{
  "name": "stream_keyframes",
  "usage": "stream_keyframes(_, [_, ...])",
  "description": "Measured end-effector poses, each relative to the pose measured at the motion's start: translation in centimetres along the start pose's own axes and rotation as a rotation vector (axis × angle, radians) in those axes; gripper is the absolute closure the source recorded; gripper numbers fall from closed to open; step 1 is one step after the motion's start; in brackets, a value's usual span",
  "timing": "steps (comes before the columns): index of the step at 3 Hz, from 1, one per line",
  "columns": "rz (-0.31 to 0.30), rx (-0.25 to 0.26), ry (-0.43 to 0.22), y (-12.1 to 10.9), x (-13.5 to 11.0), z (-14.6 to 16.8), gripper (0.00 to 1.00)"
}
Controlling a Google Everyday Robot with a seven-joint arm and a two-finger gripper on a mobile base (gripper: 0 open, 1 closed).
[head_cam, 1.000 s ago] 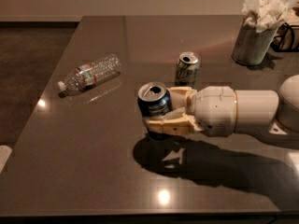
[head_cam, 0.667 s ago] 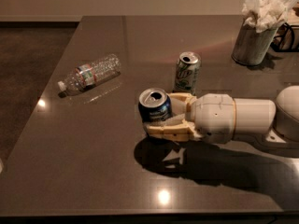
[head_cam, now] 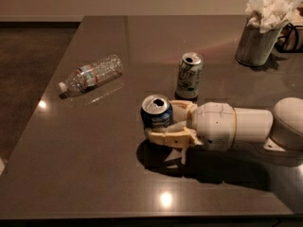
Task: Place pepsi can upright
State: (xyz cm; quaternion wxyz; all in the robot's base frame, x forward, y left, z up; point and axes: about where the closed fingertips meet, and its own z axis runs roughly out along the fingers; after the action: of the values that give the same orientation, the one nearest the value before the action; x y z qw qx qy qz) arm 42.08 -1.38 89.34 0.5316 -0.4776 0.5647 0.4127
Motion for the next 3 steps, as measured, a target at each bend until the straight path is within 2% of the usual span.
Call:
stream_keyframes(1, [0.016, -0.011, -0.027, -0.07, 0.3, 0.23, 0.37])
stream_keyframes(2, [0.014, -0.014, -0.026, 0.03, 0.21, 0.4, 0.14])
stream_keyframes(3, [0.012, -0.018, -0.025, 0.14, 0.1, 0.57, 0.0])
